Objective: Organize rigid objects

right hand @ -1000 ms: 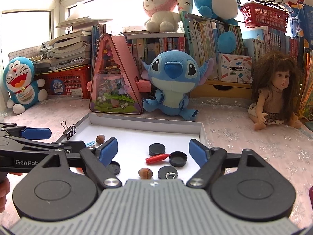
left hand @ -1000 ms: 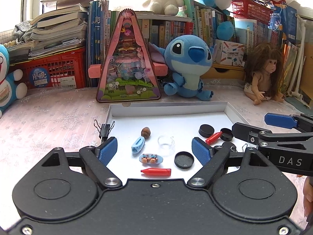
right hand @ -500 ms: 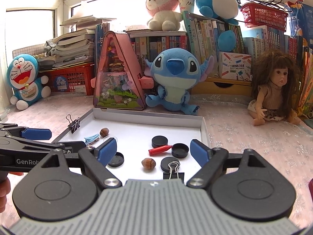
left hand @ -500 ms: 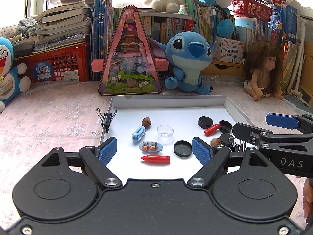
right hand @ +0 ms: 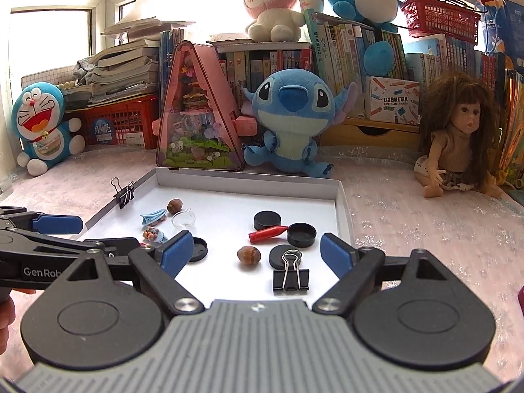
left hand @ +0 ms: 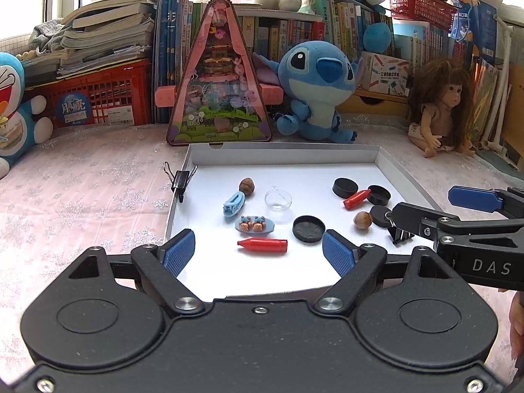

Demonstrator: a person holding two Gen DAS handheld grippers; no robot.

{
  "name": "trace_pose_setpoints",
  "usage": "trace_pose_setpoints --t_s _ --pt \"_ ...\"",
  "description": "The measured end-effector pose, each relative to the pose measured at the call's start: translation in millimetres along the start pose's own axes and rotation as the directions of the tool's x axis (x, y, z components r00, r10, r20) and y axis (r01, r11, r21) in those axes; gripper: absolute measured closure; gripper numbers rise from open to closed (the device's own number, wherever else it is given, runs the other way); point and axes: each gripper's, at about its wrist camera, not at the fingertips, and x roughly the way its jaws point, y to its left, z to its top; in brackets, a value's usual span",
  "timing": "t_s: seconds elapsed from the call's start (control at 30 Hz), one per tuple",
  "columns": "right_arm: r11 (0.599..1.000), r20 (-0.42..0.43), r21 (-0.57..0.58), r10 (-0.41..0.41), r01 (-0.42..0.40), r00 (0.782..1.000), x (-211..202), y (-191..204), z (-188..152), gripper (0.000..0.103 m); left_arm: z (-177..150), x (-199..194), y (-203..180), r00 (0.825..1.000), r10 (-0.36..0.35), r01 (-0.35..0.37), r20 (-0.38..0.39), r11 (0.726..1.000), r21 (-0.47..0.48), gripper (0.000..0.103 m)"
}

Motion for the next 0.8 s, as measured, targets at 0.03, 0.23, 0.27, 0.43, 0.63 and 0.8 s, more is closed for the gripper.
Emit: trace_pose_setpoints --t_s 0.03,0.23,0.27,0.43,0.63,0.8 --pt "1.000 -0.001 0.002 0.001 -0.001 1.000 -1 0 -1 0.012 -2 -1 0 1.000 0.002 -0.002 -0.001 1.000 0.002 0.019" --pt "1.000 -0.010 0.026 -0.004 0.004 1.000 -7 -4 -9 0.010 -11 -8 0 1.000 0.005 -0.005 -0.003 1.000 0.005 0.018" --pt "0.999 -0.012 0.033 -0.005 0.005 1.000 -9 -4 -11 0.010 -14 -9 0 1.000 0.006 -0.006 -0.004 1.000 0.006 0.017" --pt "0.999 -0.030 0.051 -0.018 0.019 0.999 -13 -9 -21 0.007 -29 -14 0 1.000 0.027 -0.028 0.006 0.999 0.040 0.015" --pt "0.998 -0.056 0.042 -0.035 0.037 0.998 -16 -10 -35 0.005 -41 -21 -3 0.999 0.036 -0.036 0.002 0.998 0.057 0.014" --pt "0.998 -0.082 0.041 -0.040 0.043 0.996 -16 -11 -45 0.001 -52 -21 -1 0.999 0.040 -0.038 -0.021 0.998 0.052 0.014"
